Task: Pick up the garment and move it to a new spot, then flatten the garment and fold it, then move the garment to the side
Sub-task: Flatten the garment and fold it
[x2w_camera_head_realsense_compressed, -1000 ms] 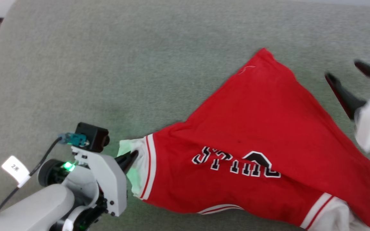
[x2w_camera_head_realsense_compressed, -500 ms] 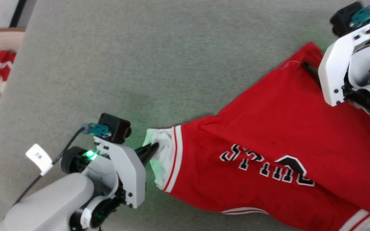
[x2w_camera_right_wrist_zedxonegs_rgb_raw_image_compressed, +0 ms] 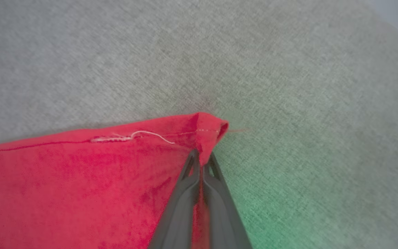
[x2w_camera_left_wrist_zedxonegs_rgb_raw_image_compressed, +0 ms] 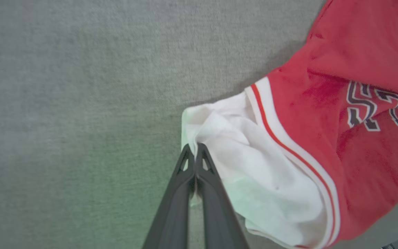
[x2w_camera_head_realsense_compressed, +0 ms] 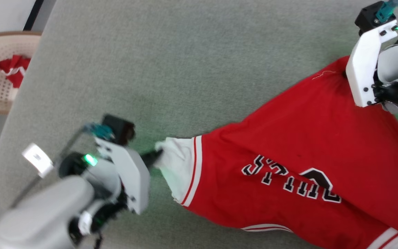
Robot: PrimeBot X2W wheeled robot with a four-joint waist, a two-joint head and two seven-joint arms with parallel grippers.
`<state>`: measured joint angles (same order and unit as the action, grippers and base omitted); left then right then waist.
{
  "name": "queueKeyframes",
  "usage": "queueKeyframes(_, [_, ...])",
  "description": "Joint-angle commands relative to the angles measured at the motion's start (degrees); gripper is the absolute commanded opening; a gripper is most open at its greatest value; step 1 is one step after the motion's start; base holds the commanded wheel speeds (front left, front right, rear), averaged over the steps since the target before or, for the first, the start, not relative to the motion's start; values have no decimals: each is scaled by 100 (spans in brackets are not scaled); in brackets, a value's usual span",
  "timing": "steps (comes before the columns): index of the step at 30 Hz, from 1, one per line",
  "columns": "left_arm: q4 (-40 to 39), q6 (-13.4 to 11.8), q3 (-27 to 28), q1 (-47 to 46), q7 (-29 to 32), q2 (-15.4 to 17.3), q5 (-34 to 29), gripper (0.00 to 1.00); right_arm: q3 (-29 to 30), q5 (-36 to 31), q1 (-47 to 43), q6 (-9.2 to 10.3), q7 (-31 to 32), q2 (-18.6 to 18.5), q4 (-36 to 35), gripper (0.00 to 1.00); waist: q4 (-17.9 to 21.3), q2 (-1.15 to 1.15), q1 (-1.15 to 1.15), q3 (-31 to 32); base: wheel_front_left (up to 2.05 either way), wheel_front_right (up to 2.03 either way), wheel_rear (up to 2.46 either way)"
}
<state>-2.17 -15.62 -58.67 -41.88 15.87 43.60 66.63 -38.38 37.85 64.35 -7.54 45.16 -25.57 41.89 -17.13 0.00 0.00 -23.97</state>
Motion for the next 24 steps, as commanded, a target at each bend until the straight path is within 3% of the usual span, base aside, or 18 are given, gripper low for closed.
queueKeyframes(1, [3, -27, 92, -193, 74, 115, -6, 0, -32, 34, -44, 11, -88, -125, 64, 0, 177, 0, 0, 190, 0, 0, 0])
queueKeyframes(8, [49, -5, 357, -951, 572, 518, -91, 0, 146, 234, 173, 11, -491, -286, -317, 0, 539, 0, 0, 557, 0, 0, 0])
queueKeyframes(14, [347, 200, 581, -1909, 1089, 743, -233, 0, 526, 164, 308, 10, -706, -359, -755, 0, 920, 0, 0, 896, 0, 0, 0])
queueKeyframes(18, [694, 351, 687, -2515, 1343, 732, -346, 0, 906, 53, 385, 10, -800, -333, -1025, 0, 1102, 0, 0, 1072, 0, 0, 0])
queueKeyframes(24, [1511, 686, 755, -3471, 1501, 452, -633, 0, 1527, -264, 546, 11, -901, -96, -1204, 0, 1253, 0, 0, 1244, 0, 0, 0])
